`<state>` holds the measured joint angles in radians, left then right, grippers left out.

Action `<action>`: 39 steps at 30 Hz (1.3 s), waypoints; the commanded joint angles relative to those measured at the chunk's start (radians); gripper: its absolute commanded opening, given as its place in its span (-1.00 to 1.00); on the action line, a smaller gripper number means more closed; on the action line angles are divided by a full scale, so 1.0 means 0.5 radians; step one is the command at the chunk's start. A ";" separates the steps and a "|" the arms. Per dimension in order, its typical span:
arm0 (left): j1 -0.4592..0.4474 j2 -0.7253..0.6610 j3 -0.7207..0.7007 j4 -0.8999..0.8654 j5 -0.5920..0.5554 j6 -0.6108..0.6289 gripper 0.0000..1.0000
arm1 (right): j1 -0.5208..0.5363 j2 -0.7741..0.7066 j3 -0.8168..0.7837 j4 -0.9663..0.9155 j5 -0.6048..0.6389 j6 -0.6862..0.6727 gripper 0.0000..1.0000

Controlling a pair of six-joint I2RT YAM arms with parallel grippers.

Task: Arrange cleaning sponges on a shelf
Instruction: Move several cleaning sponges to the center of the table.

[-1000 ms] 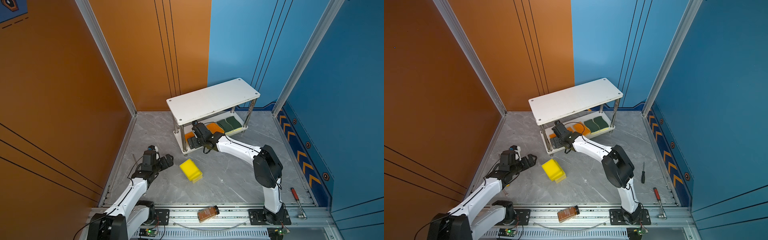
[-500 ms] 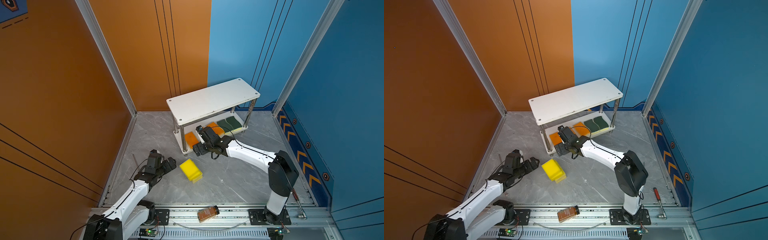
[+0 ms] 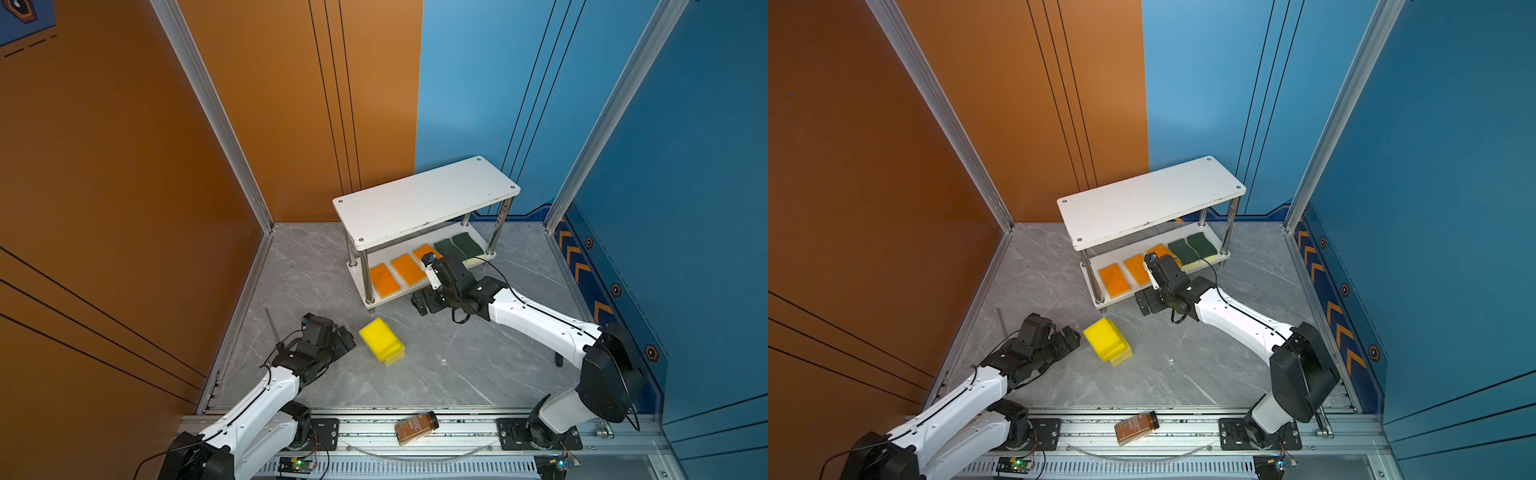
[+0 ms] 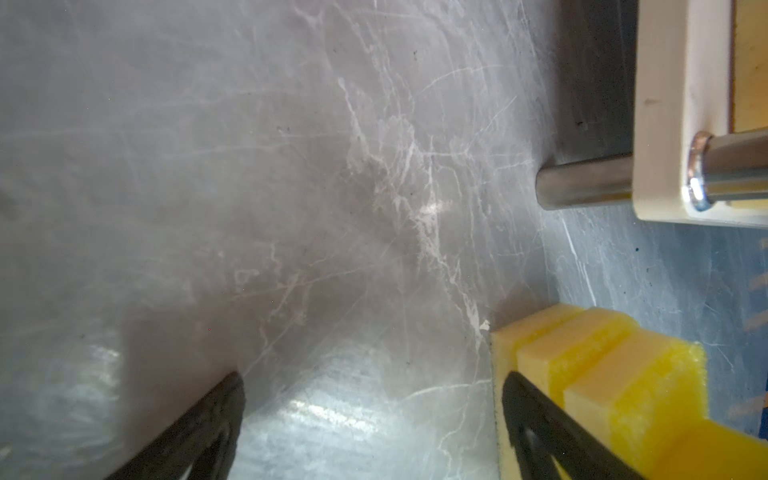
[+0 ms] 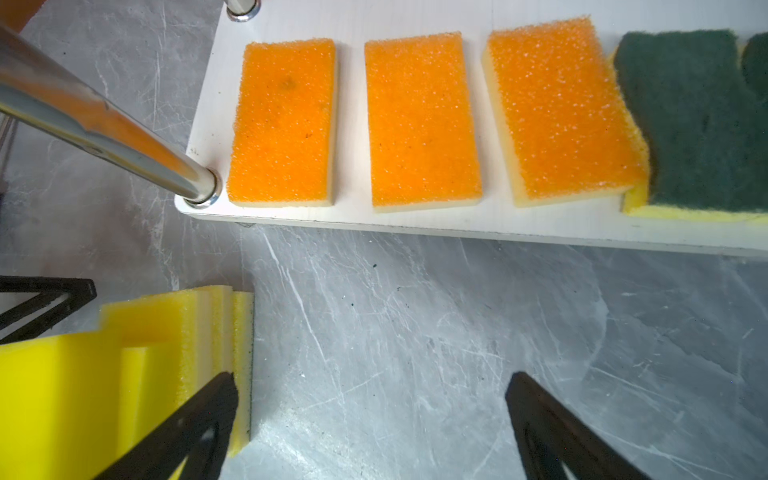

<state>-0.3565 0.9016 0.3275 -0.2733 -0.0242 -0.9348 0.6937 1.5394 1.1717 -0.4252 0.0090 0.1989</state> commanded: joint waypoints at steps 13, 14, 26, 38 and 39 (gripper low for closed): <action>-0.323 0.385 0.129 -0.197 -0.248 -0.308 0.96 | -0.208 -0.232 -0.248 0.152 -0.047 0.059 1.00; -0.339 0.414 0.151 -0.225 -0.255 -0.316 0.96 | -0.217 -0.240 -0.255 0.158 -0.048 0.065 1.00; -0.408 0.463 0.211 -0.422 -0.289 -0.400 0.96 | -0.301 -0.311 -0.373 0.220 -0.081 0.078 1.00; -0.614 0.540 0.187 -0.450 -0.251 -0.536 0.95 | -0.359 -0.317 -0.437 0.273 -0.115 0.099 1.00; -0.631 0.568 0.198 -0.452 -0.246 -0.537 0.96 | -0.364 -0.318 -0.443 0.276 -0.115 0.100 1.00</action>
<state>-0.6456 1.1271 0.4637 -0.3832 -0.2237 -1.1469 0.5209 1.4078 0.9688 -0.3054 -0.0307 0.2367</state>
